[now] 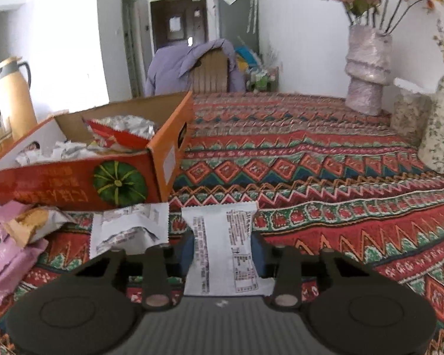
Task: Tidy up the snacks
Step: 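Grasp the white printed packet with the right gripper and lift it, then grasp the pumpkin-seed cracker packet with the left gripper while the right gripper holds the white packet, then carry both packets into the box and open both grippers, then move both grippers back toward the pink packets, then grasp the pink printed packet with the right gripper and lift it, then move the open left gripper toward the other pink packet while the right gripper holds its pink packet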
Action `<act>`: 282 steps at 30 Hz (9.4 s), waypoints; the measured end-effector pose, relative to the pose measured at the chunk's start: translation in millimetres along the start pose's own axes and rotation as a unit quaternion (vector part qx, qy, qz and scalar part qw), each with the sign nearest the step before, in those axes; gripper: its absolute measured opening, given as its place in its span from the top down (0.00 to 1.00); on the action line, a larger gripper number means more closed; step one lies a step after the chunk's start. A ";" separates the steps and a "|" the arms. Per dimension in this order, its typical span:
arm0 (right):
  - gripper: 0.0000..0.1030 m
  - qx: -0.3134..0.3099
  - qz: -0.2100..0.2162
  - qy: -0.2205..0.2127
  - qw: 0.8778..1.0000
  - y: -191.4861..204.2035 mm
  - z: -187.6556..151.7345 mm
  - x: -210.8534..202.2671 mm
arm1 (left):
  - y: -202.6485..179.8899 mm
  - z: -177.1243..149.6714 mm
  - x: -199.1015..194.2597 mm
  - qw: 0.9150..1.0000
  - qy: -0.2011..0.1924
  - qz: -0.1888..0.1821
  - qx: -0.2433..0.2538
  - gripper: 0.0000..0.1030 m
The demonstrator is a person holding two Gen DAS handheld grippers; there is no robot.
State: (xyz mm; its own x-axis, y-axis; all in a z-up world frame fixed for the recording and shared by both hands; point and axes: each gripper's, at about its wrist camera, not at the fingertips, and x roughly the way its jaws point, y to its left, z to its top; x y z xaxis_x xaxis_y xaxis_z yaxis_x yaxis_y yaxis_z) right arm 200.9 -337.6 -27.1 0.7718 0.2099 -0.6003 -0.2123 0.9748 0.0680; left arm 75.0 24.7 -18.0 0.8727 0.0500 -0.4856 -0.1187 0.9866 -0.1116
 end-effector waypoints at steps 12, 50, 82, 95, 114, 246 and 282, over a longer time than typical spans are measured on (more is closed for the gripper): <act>0.62 0.006 0.029 -0.091 0.995 59.8 -11.8 -56.4 | -1.3 0.2 -1.6 1.000 -0.002 0.001 0.002 0.00; 0.62 -0.026 0.040 -0.159 0.986 126.8 -35.3 -57.6 | 31.1 23.5 22.7 0.993 0.077 0.089 0.032 0.00; 0.61 -0.013 0.040 -0.170 0.985 123.0 -38.0 -60.5 | 24.9 17.9 36.1 0.991 0.113 0.073 0.018 0.32; 0.61 -0.012 0.043 -0.175 0.984 122.9 -39.4 -62.2 | 17.4 13.7 17.5 0.994 0.079 0.063 0.037 0.53; 0.61 -0.016 0.042 -0.190 0.981 124.9 -41.9 -68.2 | -5.5 8.9 -31.0 0.998 -0.018 0.038 0.055 0.55; 0.41 -0.073 0.061 0.028 0.995 178.7 -27.8 -10.2 | 18.3 -1.3 1.1 0.999 0.036 0.006 -0.028 0.00; 0.41 -0.028 0.012 -0.105 0.994 101.2 -15.7 -54.7 | 8.9 5.4 5.0 0.998 0.050 0.024 -0.017 0.00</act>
State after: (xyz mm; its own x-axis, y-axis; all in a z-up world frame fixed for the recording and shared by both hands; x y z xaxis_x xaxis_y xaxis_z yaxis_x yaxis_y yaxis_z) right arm 127.8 -251.5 0.1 0.8727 0.2498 -0.4195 -0.2610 0.9648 0.0316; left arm 80.8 34.5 -16.8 0.8148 0.0789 -0.5743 -0.1760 0.9776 -0.1153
